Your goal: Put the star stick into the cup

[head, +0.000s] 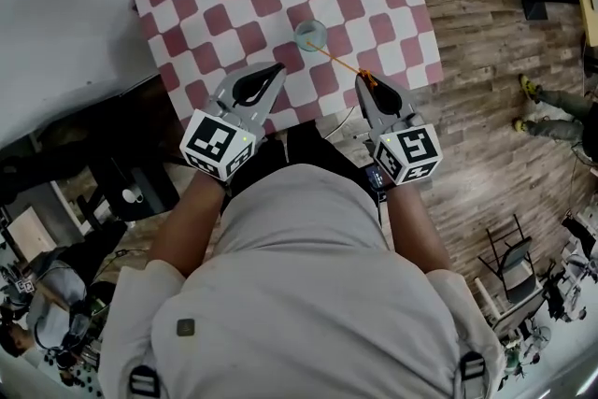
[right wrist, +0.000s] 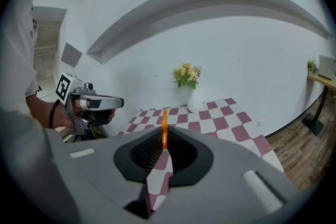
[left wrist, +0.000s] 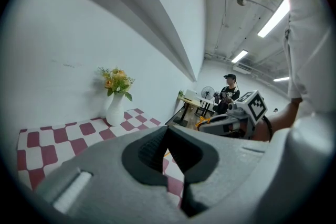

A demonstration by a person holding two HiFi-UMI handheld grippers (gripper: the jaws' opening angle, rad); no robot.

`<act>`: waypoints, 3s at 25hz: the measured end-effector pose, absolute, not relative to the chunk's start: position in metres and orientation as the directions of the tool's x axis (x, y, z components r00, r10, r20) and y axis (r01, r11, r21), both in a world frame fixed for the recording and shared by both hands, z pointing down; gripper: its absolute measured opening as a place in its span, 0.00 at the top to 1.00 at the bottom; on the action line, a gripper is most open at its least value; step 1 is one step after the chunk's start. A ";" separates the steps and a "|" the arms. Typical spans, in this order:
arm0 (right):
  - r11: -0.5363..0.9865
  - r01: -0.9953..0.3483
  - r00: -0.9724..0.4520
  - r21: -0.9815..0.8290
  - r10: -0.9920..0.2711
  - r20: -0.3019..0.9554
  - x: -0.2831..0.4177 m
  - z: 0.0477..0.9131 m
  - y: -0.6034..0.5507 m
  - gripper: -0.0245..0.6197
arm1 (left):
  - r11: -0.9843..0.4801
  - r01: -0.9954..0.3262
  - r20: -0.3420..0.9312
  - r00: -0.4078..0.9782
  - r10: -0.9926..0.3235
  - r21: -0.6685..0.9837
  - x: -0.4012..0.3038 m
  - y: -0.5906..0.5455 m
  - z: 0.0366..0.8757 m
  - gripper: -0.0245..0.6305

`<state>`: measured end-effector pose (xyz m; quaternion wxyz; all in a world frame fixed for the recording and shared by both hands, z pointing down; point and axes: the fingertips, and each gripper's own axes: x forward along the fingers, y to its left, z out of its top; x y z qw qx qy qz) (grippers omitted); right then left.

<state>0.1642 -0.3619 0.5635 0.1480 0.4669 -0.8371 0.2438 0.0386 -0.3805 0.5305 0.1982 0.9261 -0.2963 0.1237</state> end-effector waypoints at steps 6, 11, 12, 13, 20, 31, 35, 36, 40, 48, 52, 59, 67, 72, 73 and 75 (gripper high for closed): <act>0.475 -0.838 -0.543 -0.269 -0.675 0.500 0.156 0.577 -0.367 0.91 | -0.734 -0.616 0.359 0.779 -0.514 0.287 0.031 -0.386 0.534 0.96; 0.491 -0.828 -0.558 -0.271 -0.666 0.495 0.150 0.577 -0.367 0.90 | -0.727 -0.624 0.362 0.773 -0.522 0.286 0.025 -0.386 0.535 0.96; 0.495 -0.826 -0.560 -0.271 -0.665 0.494 0.149 0.577 -0.367 0.90 | -0.725 -0.626 0.361 0.772 -0.523 0.286 0.024 -0.386 0.535 0.96; 0.497 -0.825 -0.562 -0.270 -0.664 0.493 0.147 0.576 -0.367 0.89 | -0.725 -0.627 0.361 0.771 -0.525 0.285 0.023 -0.386 0.535 0.96; 0.495 -0.830 -0.554 -0.257 -0.679 0.482 0.146 0.570 -0.363 0.86 | -0.729 -0.626 0.353 0.772 -0.528 0.278 0.018 -0.380 0.529 0.96; 0.471 -0.849 -0.527 -0.239 -0.719 0.453 0.138 0.549 -0.346 0.86 | -0.748 -0.608 0.332 0.786 -0.521 0.266 0.006 -0.359 0.515 0.96; 0.460 -0.859 -0.510 -0.223 -0.743 0.433 0.134 0.536 -0.338 0.86 | -0.759 -0.599 0.318 0.793 -0.520 0.253 -0.002 -0.350 0.506 0.96; 0.457 -0.862 -0.505 -0.218 -0.750 0.428 0.133 0.533 -0.336 0.86 | -0.763 -0.596 0.314 0.795 -0.519 0.250 -0.003 -0.347 0.503 0.96; 0.443 -0.873 -0.487 -0.202 -0.773 0.407 0.126 0.517 -0.325 0.86 | -0.779 -0.582 0.291 0.806 -0.515 0.234 -0.011 -0.337 0.489 0.96; 0.413 -0.897 -0.441 -0.155 -0.827 0.348 0.112 0.481 -0.301 0.87 | -0.818 -0.542 0.237 0.834 -0.497 0.192 -0.026 -0.317 0.458 0.96; 0.398 -0.908 -0.419 -0.133 -0.851 0.315 0.103 0.463 -0.290 0.89 | -0.836 -0.522 0.210 0.848 -0.487 0.168 -0.035 -0.308 0.442 0.96; 0.377 -0.920 -0.392 -0.107 -0.880 0.267 0.086 0.442 -0.269 0.93 | -0.861 -0.491 0.169 0.867 -0.469 0.130 -0.049 -0.292 0.419 0.96; 0.351 -0.932 -0.362 -0.087 -0.904 0.229 0.072 0.419 -0.252 0.95 | -0.878 -0.468 0.129 0.881 -0.455 0.099 -0.066 -0.279 0.399 0.96; 0.338 -0.938 -0.348 -0.082 -0.909 0.231 0.063 0.409 -0.241 0.95 | -0.886 -0.452 0.120 0.890 -0.440 0.105 -0.076 -0.271 0.392 0.96; 0.334 -0.939 -0.345 -0.083 -0.909 0.233 0.062 0.408 -0.239 0.95 | -0.887 -0.449 0.119 0.892 -0.437 0.110 -0.078 -0.270 0.391 0.96; 0.328 -0.941 -0.338 -0.081 -0.911 0.238 0.059 0.406 -0.233 0.95 | -0.890 -0.442 0.118 0.896 -0.429 0.117 -0.080 -0.268 0.392 0.96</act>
